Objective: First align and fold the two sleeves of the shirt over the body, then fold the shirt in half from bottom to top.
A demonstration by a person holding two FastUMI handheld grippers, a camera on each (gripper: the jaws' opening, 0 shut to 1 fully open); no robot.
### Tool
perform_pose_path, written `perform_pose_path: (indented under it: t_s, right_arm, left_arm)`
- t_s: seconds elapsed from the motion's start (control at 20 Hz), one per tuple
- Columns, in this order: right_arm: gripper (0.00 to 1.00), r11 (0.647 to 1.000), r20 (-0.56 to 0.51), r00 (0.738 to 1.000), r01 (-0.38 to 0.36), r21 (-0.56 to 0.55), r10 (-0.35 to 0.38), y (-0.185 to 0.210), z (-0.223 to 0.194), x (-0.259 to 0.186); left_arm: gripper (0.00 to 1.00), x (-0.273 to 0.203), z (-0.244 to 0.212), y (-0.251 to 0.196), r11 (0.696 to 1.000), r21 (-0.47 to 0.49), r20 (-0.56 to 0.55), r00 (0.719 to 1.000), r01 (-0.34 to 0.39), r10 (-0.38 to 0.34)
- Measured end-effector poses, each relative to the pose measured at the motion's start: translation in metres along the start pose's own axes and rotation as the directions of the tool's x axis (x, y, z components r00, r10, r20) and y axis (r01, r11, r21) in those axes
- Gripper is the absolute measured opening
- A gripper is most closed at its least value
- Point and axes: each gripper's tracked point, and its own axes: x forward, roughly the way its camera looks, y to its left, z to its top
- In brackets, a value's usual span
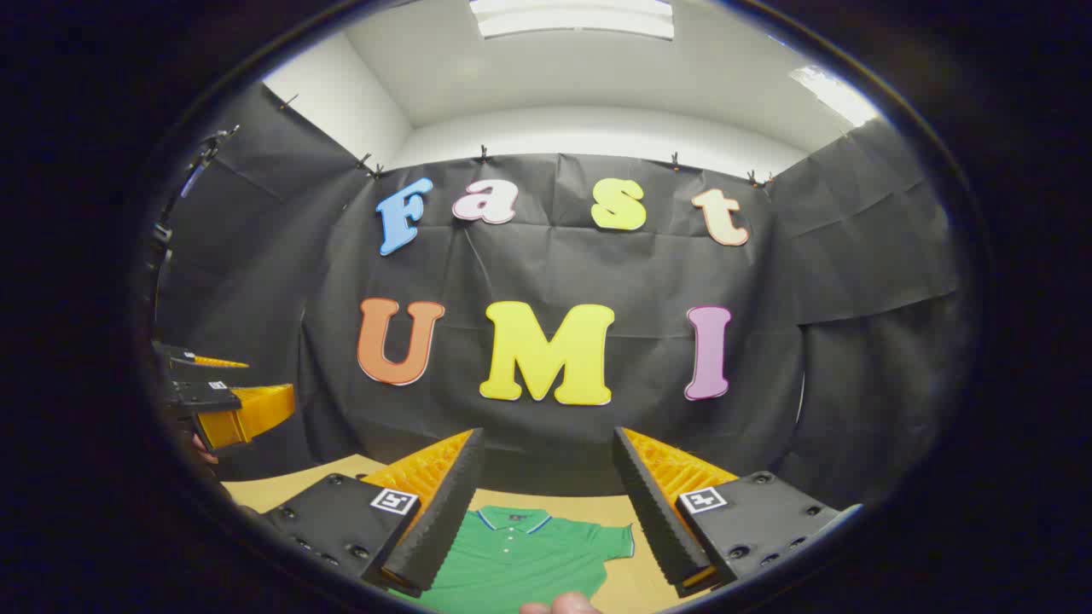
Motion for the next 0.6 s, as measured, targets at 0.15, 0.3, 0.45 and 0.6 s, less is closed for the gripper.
perform_pose_path:
  t_s: [0.15, 0.3, 0.45, 0.6]
  right_arm:
    - [0.93, 1.0, 0.001, 1.0, 0.009, 0.004, -0.009, -0.004, 0.001, 0.003]
    - [0.93, 1.0, -0.02, 1.0, 0.013, 0.018, -0.012, -0.006, -0.005, 0.005]
    - [0.93, 1.0, -0.027, 0.999, 0.019, 0.021, -0.019, -0.01, -0.006, 0.006]
    - [0.93, 0.999, -0.031, 0.999, 0.038, 0.025, -0.037, -0.015, -0.007, 0.006]
  left_arm:
    - [0.98, 0.006, 0.001, -0.002, 1.0, 0.011, 0.009, 1.0, 0.006, -0.006]
    - [0.97, 0.008, 0.0, -0.006, 1.0, 0.001, 0.008, 1.0, 0.01, -0.01]
    - [0.97, 0.009, -0.006, -0.011, 1.0, -0.01, -0.006, 1.0, 0.018, -0.018]
    - [0.97, 0.008, -0.008, -0.015, 1.0, -0.003, -0.01, 0.999, 0.031, -0.031]
